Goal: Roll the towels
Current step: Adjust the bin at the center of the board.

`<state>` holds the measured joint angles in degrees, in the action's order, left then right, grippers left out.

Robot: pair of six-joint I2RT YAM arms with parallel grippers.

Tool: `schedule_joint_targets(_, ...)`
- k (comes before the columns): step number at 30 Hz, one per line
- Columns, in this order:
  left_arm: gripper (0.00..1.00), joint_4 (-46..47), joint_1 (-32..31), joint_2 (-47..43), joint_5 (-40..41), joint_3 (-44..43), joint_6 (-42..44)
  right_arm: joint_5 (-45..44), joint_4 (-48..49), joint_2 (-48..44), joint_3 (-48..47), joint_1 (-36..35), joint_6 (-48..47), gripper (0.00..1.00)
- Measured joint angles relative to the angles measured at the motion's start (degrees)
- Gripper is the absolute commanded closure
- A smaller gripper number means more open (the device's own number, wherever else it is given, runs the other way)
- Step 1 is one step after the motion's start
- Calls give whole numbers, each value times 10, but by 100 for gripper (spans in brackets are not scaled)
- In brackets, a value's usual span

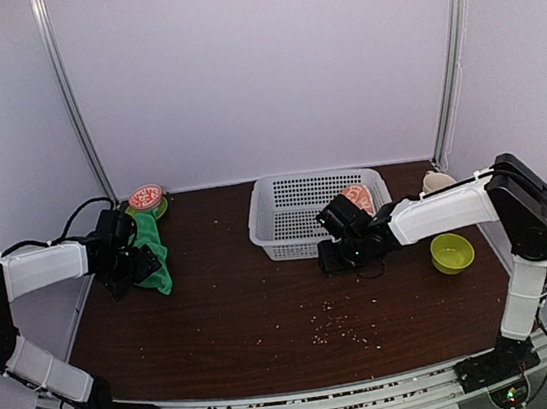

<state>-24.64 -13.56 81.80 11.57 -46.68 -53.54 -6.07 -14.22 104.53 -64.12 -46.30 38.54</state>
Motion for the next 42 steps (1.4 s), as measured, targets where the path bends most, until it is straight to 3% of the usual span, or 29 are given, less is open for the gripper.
schedule_joint_targets(9, 4, 30, 43, 40, -30, -25, 22, 1, -29, 88, -111, 47, -23, 43)
schedule_joint_targets(16, 7, 37, 77, 46, -42, -28, 30, 25, -37, 104, -154, 58, -46, 40)
schedule_joint_targets(20, 16, 37, 77, 62, -46, -46, 29, 45, -35, 65, -107, 35, -57, 40)
schedule_joint_targets(24, 25, 41, 77, 89, -47, -60, 20, 59, -42, -31, -14, -15, -58, 40)
schedule_joint_targets(32, 22, 46, 69, 130, -50, -69, 16, 63, -45, -216, 105, -103, -42, 38)
schedule_joint_targets(37, 23, 54, 55, 127, -50, -69, 16, 30, -42, -214, 115, -90, -34, 39)
schedule_joint_targets(42, 22, 71, 44, 112, -57, -47, 16, 11, -36, -138, 101, -68, -37, 38)
